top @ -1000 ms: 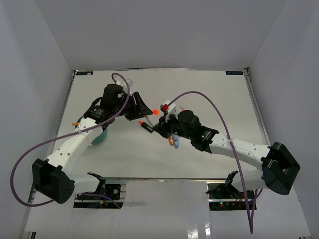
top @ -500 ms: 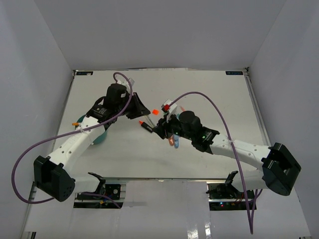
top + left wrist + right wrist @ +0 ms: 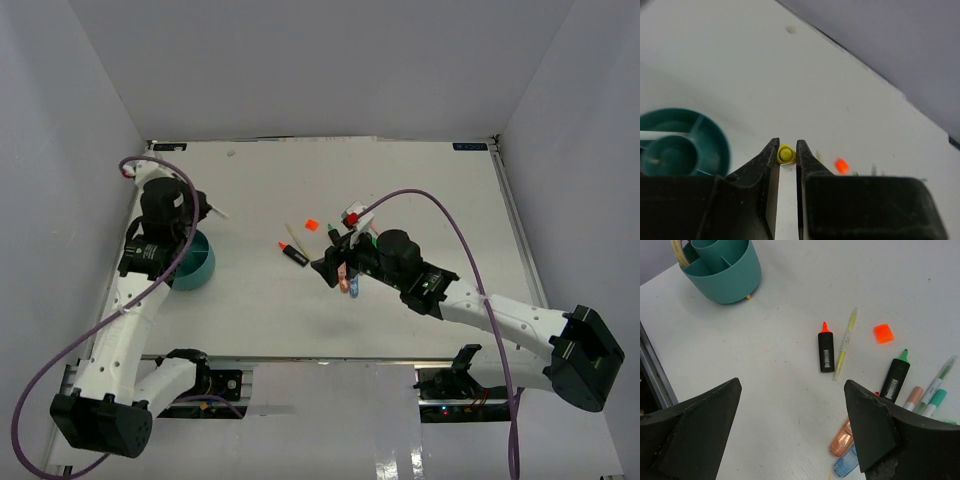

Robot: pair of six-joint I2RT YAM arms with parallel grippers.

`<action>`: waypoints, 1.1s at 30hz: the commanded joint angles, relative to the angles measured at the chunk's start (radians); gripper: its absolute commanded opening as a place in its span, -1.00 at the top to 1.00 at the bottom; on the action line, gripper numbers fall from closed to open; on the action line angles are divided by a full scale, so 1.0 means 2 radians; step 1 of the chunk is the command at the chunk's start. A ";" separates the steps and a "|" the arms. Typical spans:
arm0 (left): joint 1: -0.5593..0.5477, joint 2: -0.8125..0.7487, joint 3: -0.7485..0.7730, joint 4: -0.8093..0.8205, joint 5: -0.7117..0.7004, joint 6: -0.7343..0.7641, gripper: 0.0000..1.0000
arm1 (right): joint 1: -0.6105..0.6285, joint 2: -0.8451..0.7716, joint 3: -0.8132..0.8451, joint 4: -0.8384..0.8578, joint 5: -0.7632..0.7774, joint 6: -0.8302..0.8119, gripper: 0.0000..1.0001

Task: Sort the stationery into containers
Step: Place the pen in the storage box.

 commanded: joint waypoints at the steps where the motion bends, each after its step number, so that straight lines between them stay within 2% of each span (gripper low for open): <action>1: 0.067 -0.036 -0.031 0.037 -0.084 0.025 1.00 | -0.008 -0.024 -0.014 0.008 0.014 -0.008 -0.80; 6: 0.135 -0.026 -0.056 0.075 -0.125 0.033 1.00 | -0.018 -0.049 -0.038 0.008 0.010 -0.012 -0.80; 15: 0.179 0.019 -0.090 0.133 -0.112 0.007 1.00 | -0.037 -0.084 -0.067 0.008 0.007 -0.023 -0.80; 31: 0.215 0.051 -0.148 0.139 -0.091 -0.005 1.00 | -0.070 -0.106 -0.093 0.006 -0.009 -0.021 -0.80; 33: 0.215 0.056 -0.154 0.141 -0.088 -0.005 0.92 | -0.073 -0.106 -0.093 0.007 -0.009 -0.021 -0.80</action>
